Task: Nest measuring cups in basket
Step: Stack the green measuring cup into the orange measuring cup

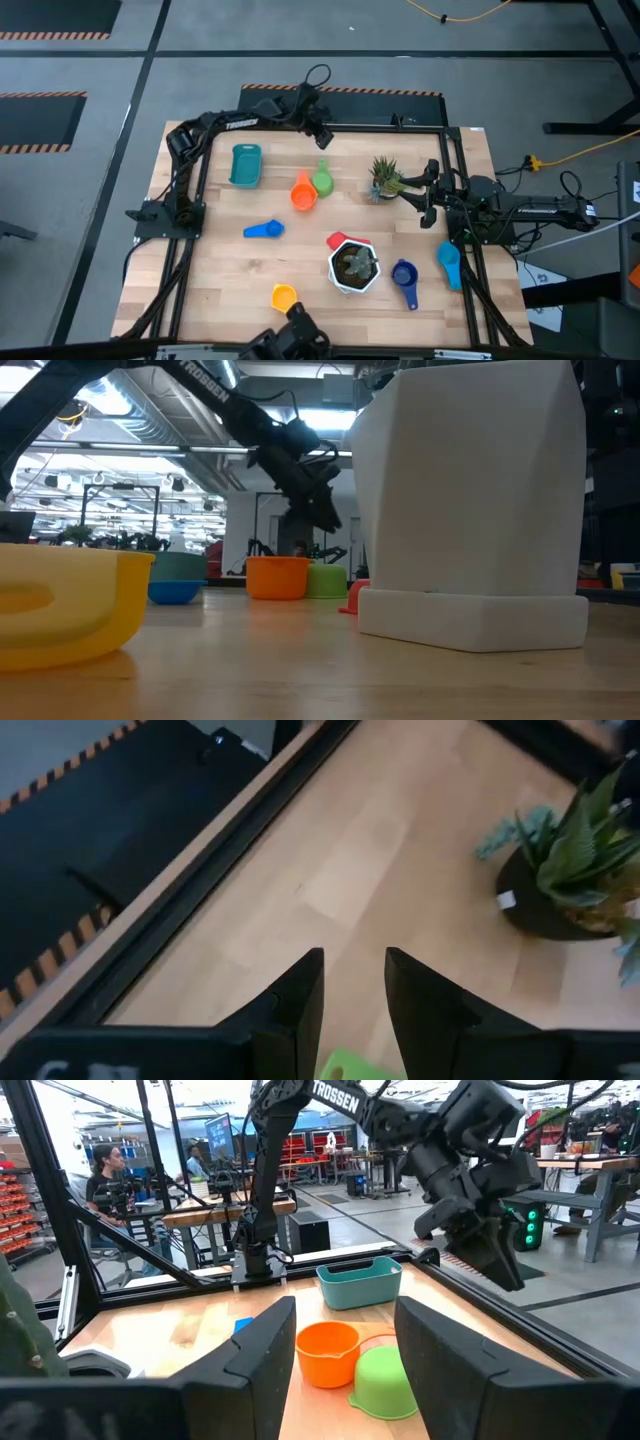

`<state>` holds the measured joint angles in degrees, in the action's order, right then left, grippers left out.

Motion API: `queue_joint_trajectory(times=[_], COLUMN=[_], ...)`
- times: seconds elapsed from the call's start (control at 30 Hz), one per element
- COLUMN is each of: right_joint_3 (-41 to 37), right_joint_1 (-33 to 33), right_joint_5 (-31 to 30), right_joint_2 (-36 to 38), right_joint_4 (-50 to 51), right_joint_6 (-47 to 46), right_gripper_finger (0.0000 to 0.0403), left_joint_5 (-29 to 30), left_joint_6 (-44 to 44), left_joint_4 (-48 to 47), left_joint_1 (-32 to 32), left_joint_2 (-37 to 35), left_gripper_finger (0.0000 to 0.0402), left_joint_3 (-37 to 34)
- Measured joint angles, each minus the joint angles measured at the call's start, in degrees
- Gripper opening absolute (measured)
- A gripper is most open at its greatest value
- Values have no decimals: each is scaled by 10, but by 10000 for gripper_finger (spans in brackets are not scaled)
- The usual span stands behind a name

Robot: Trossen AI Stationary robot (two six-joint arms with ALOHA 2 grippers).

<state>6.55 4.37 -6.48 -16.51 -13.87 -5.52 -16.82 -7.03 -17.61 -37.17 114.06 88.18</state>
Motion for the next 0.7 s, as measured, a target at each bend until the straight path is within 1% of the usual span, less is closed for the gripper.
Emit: queue_joint_trajectory(times=[0.1, 0.23, 0.43, 0.57, 0.7], right_joint_3=[0, 0, 0, 0, 0], right_joint_1=[0, 0, 0, 0, 0], right_joint_5=[0, 0, 0, 0, 0], right_joint_2=[0, 0, 0, 0, 0], right_joint_4=[0, 0, 0, 0, 0], right_joint_6=[0, 0, 0, -1, -2], right_gripper_finger=[177, 177, 177, 177, 177], left_joint_5=[-1, -15, -57, -59, -61], left_joint_6=[2, 1, 0, 1, 2], left_joint_4=[-18, -38, -41, -55, -69], left_joint_1=[-5, -12, -12, -11, -12], left_joint_2=[1, 25, 64, 82, 84], left_gripper_finger=[101, 101, 101, 101, 101], left_joint_3=[2, 3, 2, 2, 2])
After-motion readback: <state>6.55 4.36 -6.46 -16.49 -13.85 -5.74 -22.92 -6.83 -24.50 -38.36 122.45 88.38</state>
